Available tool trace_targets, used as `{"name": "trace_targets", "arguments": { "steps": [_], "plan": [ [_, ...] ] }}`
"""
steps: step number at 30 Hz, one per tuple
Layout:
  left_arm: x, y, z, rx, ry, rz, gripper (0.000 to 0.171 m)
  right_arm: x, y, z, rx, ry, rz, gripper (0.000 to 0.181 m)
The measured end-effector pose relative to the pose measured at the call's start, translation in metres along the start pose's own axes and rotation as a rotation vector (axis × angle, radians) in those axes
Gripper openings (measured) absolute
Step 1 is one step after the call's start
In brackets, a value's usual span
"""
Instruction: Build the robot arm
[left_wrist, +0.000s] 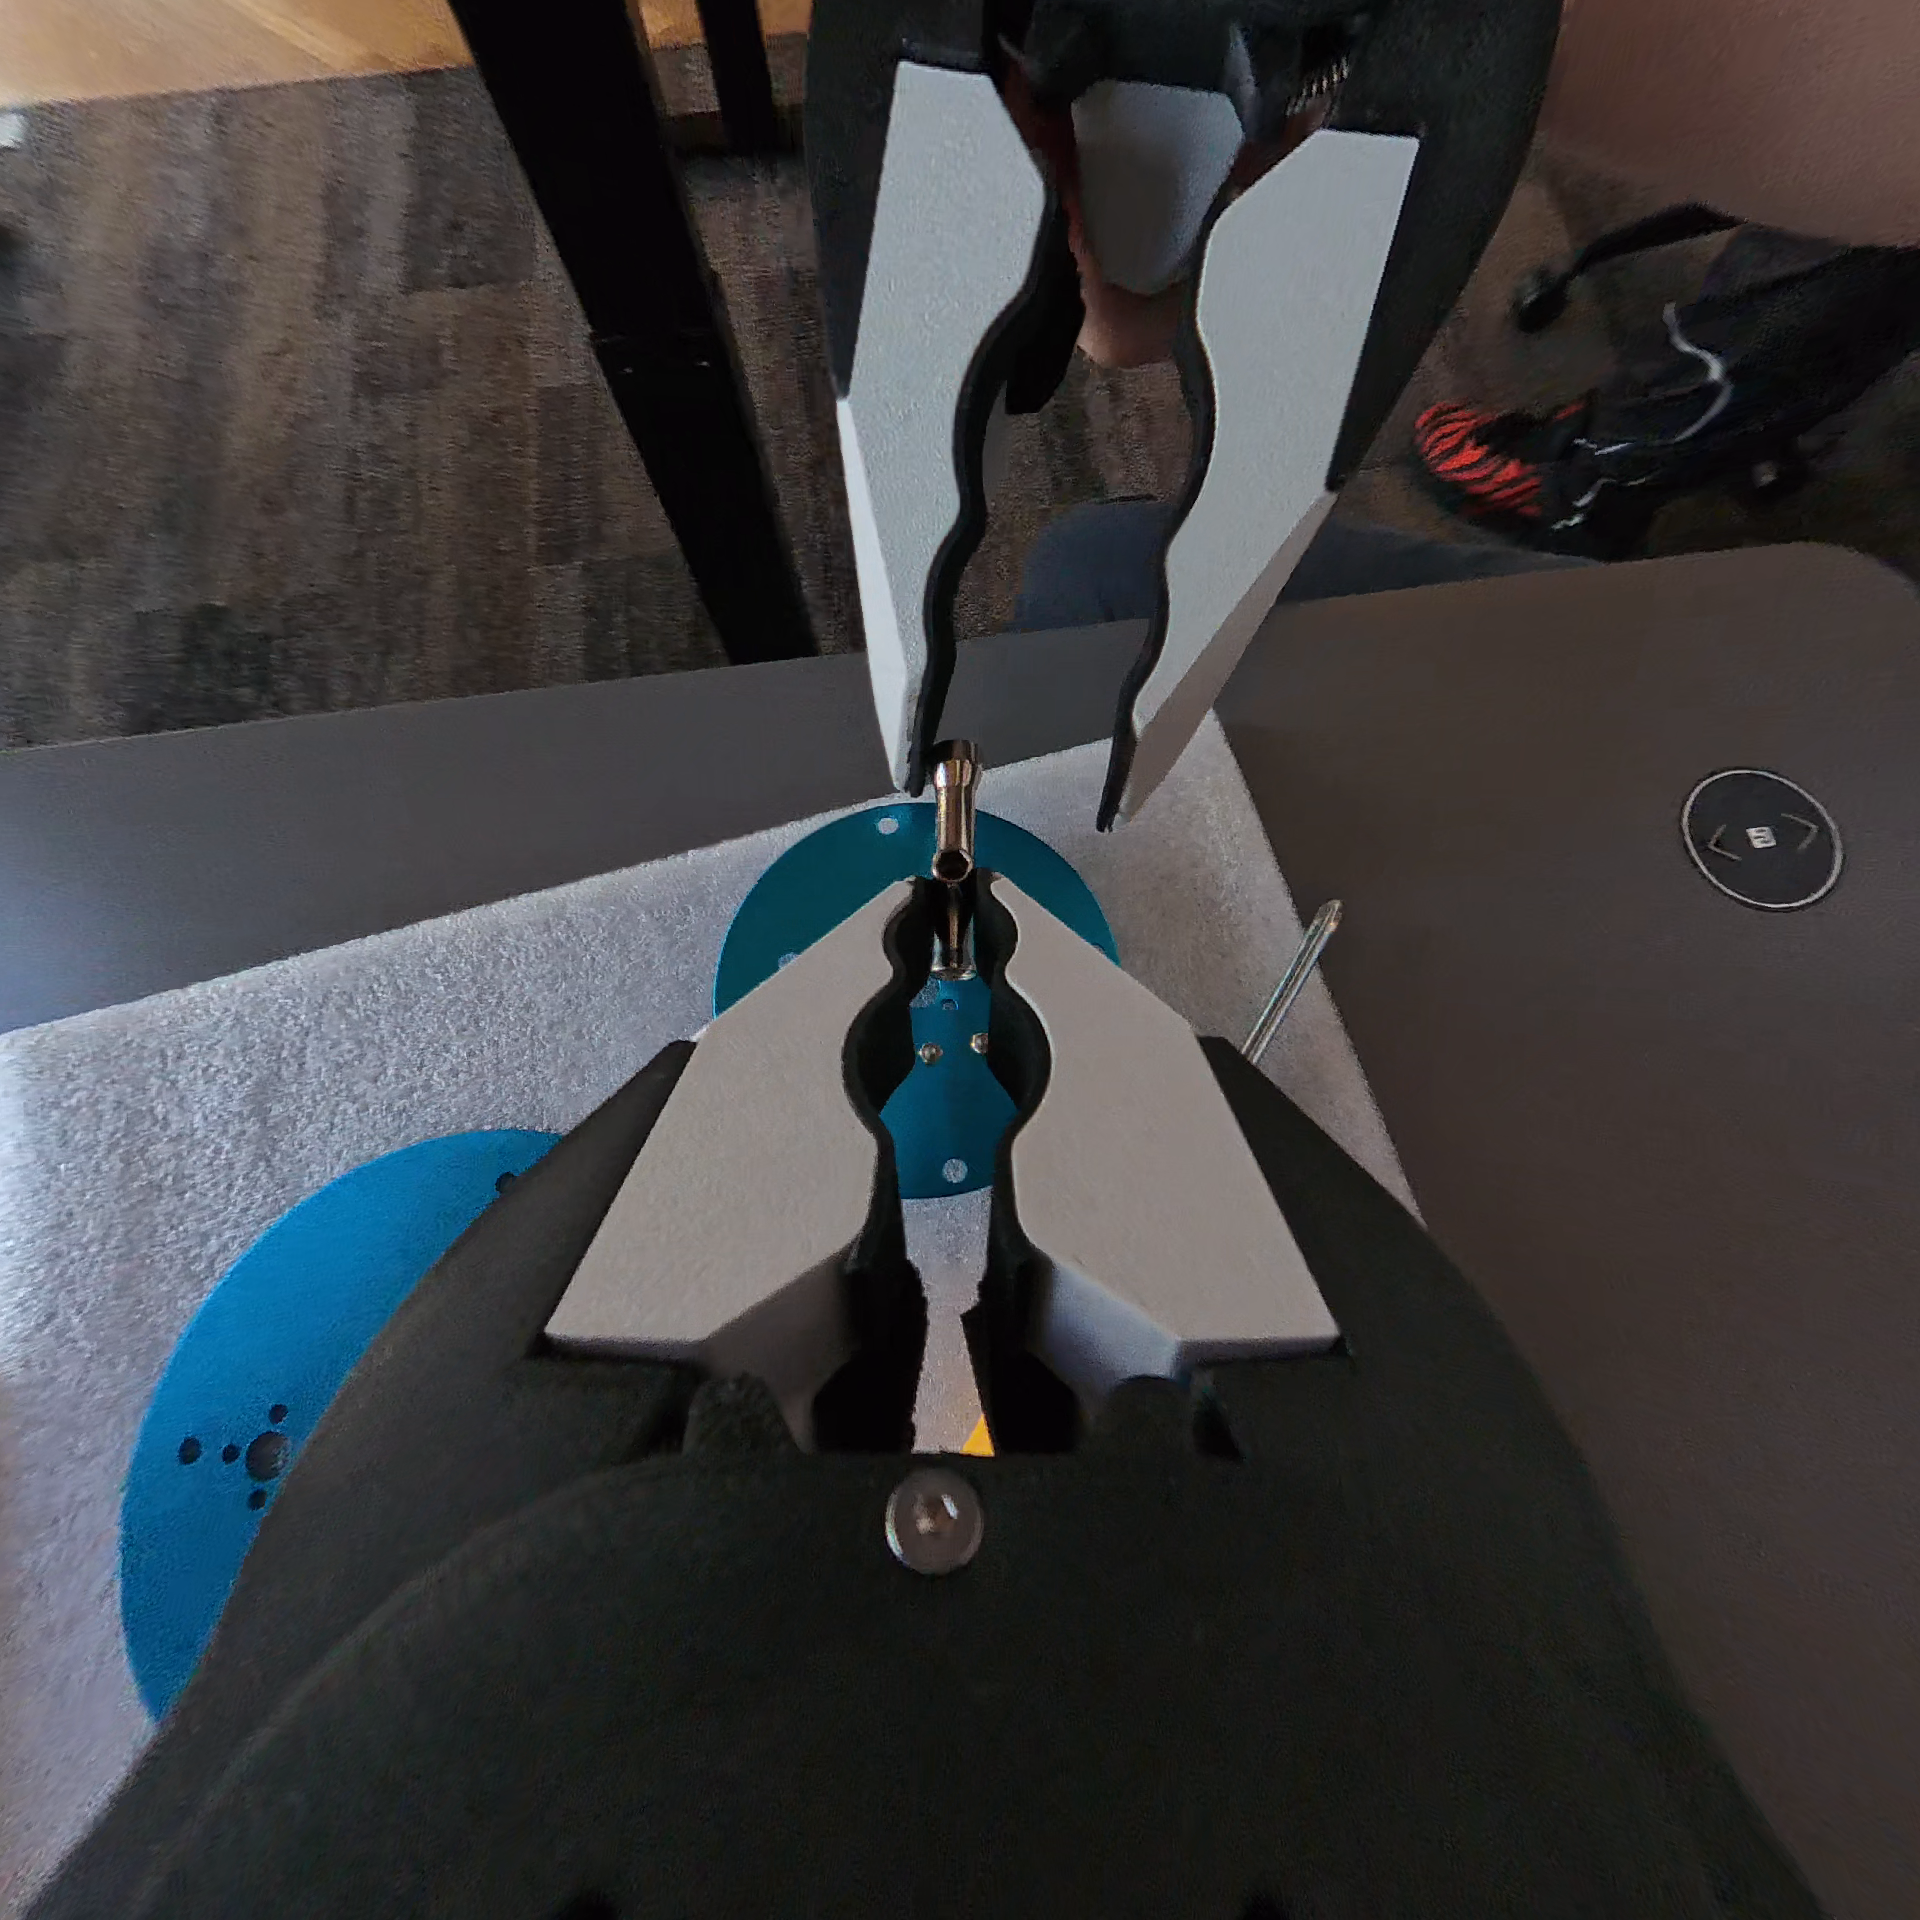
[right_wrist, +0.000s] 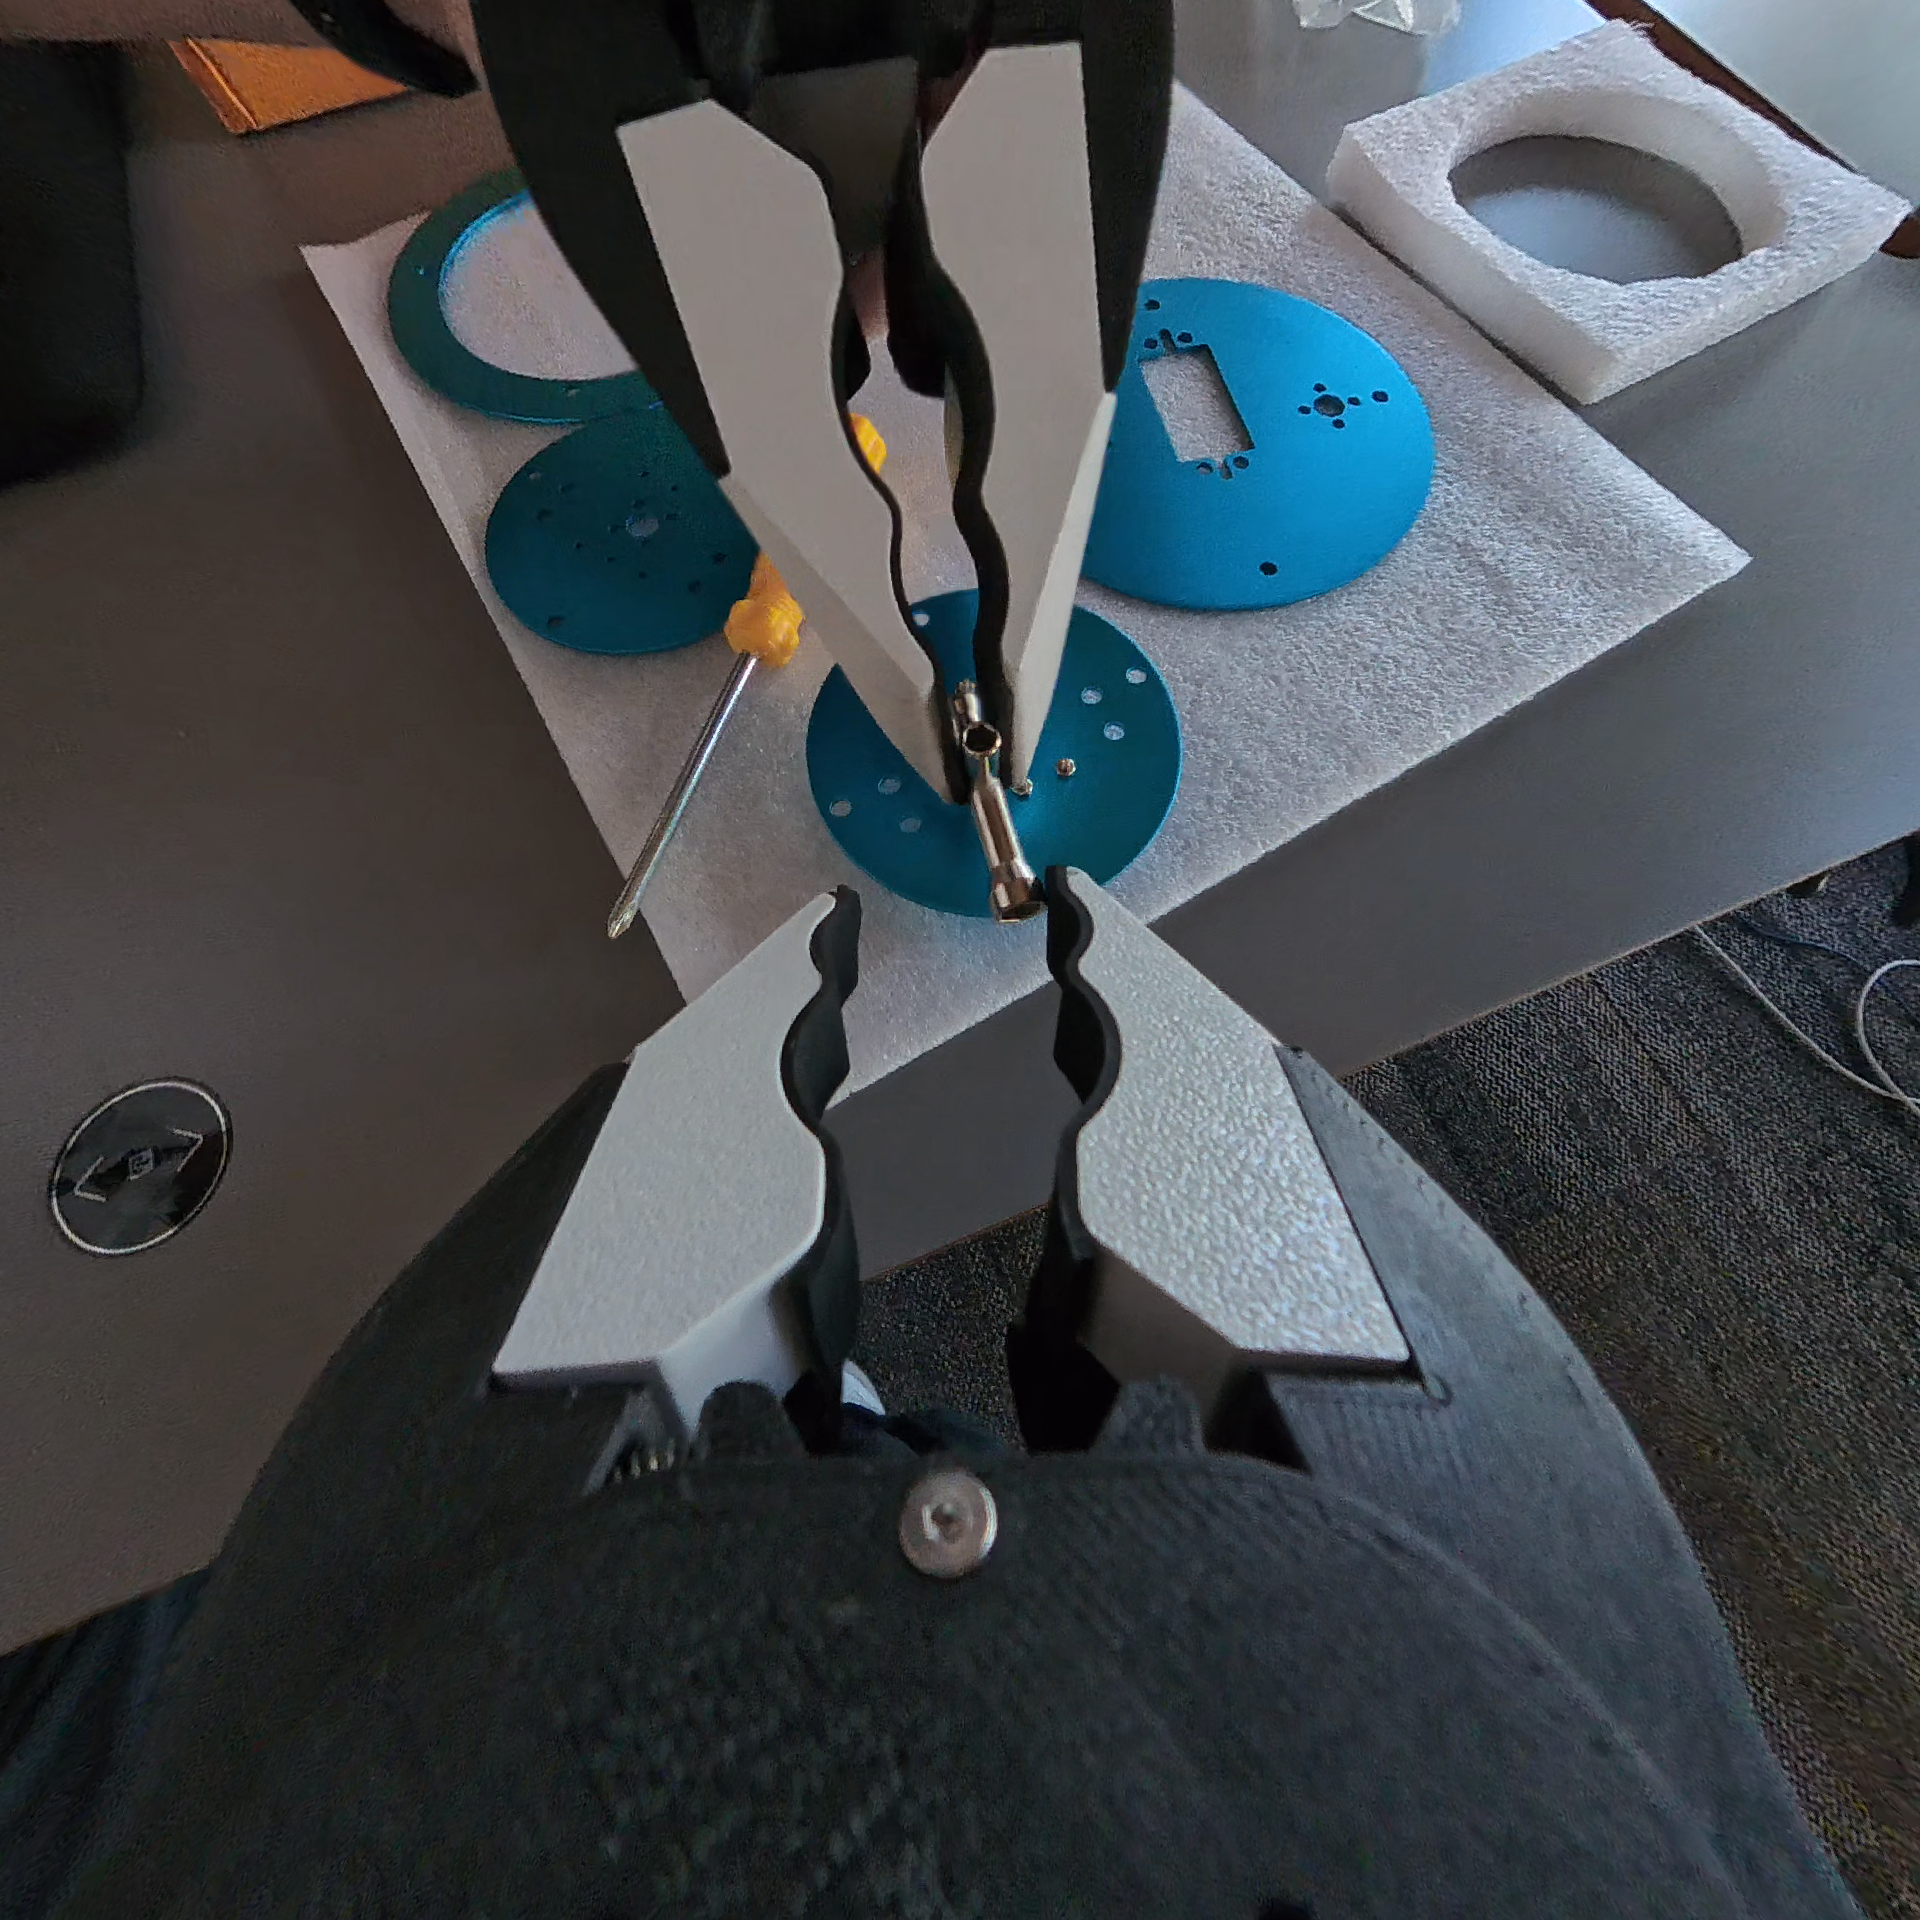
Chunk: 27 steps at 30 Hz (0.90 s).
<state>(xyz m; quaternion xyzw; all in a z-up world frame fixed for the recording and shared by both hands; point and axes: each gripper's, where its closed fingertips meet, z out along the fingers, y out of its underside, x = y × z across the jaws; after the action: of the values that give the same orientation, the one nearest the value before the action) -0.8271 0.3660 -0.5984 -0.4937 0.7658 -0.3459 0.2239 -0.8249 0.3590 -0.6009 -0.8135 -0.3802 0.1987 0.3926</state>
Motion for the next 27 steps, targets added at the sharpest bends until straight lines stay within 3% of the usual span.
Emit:
{"name": "trace_targets", "arguments": {
  "steps": [6, 27],
  "plan": [
    [0.000, 0.000, 0.000, 0.046, 0.035, 0.000, 0.006, 0.000, 0.000, 0.002, 0.011, 0.031, 0.025, 0.038],
    [0.002, 0.002, -0.001, 0.023, 0.075, 0.042, 0.008, -0.011, -0.001, 0.004, 0.056, 0.183, 0.103, 0.044]
  ]
}}
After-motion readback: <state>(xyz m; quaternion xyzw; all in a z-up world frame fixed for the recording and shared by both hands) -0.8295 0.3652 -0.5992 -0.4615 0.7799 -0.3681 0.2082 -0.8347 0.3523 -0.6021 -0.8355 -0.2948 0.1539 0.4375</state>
